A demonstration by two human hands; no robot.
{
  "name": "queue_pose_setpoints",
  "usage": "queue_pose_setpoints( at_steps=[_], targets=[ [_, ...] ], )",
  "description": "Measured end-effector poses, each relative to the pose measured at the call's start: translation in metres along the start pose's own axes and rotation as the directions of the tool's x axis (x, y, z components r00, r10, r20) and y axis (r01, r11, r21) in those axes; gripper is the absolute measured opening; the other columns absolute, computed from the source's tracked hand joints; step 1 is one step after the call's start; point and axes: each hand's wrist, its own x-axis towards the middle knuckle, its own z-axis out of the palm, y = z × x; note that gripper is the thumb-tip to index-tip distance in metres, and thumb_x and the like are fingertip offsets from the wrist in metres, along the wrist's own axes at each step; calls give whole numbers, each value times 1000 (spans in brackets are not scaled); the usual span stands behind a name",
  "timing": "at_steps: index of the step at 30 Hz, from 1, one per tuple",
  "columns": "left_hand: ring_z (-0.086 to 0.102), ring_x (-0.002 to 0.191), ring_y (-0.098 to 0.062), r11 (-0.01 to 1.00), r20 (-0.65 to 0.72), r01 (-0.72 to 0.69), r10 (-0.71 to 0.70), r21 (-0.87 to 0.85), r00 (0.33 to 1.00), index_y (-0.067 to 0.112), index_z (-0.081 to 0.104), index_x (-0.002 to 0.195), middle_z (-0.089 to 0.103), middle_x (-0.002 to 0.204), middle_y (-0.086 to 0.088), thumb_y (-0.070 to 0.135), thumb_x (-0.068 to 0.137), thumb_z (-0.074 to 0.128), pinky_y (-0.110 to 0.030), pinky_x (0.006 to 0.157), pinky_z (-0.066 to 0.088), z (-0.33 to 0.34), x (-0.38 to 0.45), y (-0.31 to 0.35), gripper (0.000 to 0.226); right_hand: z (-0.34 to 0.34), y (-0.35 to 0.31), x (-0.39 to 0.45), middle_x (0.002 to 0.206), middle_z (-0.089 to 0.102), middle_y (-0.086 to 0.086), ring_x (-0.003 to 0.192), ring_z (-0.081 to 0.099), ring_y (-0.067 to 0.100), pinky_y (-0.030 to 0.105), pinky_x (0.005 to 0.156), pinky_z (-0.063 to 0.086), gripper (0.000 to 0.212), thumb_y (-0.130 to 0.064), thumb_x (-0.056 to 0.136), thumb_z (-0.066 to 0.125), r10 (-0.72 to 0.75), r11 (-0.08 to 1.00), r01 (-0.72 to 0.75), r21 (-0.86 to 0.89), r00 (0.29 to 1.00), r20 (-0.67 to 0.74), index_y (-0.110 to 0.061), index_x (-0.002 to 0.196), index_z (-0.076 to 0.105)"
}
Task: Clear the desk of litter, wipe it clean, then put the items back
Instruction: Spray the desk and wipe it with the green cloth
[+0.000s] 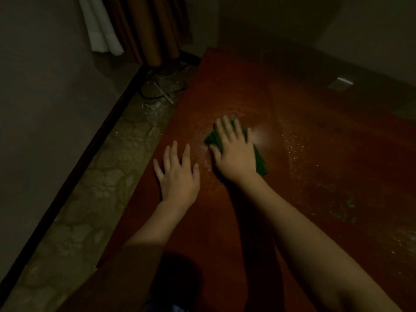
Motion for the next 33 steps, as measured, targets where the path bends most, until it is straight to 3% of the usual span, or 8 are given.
queue_pose_setpoints(
  at_steps=[4,10,14,19,24,27,30,33],
  targets=[
    [4,146,-26,1000,-6,7,-7,3,1000,18,22,150,10,158,-11,37,99,32,-54,115,2,-2,25,20,56,3,35,-41,159,-1,-5,147,-9,18,45,116,-11,63,-56,97,19,-237,971,240,-18,966,100,-31,151,-1],
    [-7,147,-23,999,-4,-49,50,5,999,23,11,152,-1,160,-8,45,99,21,-58,114,-7,9,59,40,59,-16,112,1,160,-2,-1,147,-6,19,47,117,-6,63,-54,98,15,282,959,-282,1,959,-23,-26,152,-2],
    [-1,147,-23,998,-55,-45,48,53,997,23,15,151,7,159,-8,49,91,12,-58,113,-6,17,61,38,66,-29,102,60,161,-3,3,147,-5,24,49,117,-4,64,-51,100,20,407,913,-406,32,913,-37,-22,153,-2],
    [3,147,-24,997,-37,-37,40,72,999,23,21,150,13,159,-9,47,90,17,-60,112,-1,15,63,41,65,-26,55,76,161,1,0,148,-4,23,46,116,-7,63,-51,100,21,99,995,-98,10,995,-30,-24,153,1],
    [0,146,-22,998,-32,-26,28,57,999,25,19,150,10,159,-7,48,91,19,-58,112,-4,16,64,39,64,-21,75,30,159,9,-3,147,0,19,45,117,-5,63,-57,96,17,-177,984,176,19,982,69,-30,152,6],
    [0,146,-21,998,-50,-21,23,55,998,25,17,150,11,158,-7,48,91,23,-57,112,-4,19,66,39,63,-26,115,41,157,-5,-5,146,-6,18,45,114,-10,62,-60,94,10,50,999,-50,-11,998,36,-33,148,-4],
    [8,144,-24,996,-94,-25,34,90,995,24,22,148,19,156,-9,45,90,29,-57,111,-1,22,67,39,63,-38,132,84,160,-2,1,147,-4,22,49,118,-5,63,-52,99,22,382,924,-379,56,923,-39,-27,152,0],
    [14,144,-26,994,-114,-40,52,101,992,22,27,147,25,155,-11,44,89,31,-61,110,7,22,67,39,62,-49,119,136,161,0,3,148,-2,25,52,118,-1,63,-50,100,23,431,900,-424,105,901,-55,-23,153,1]
  ],
)
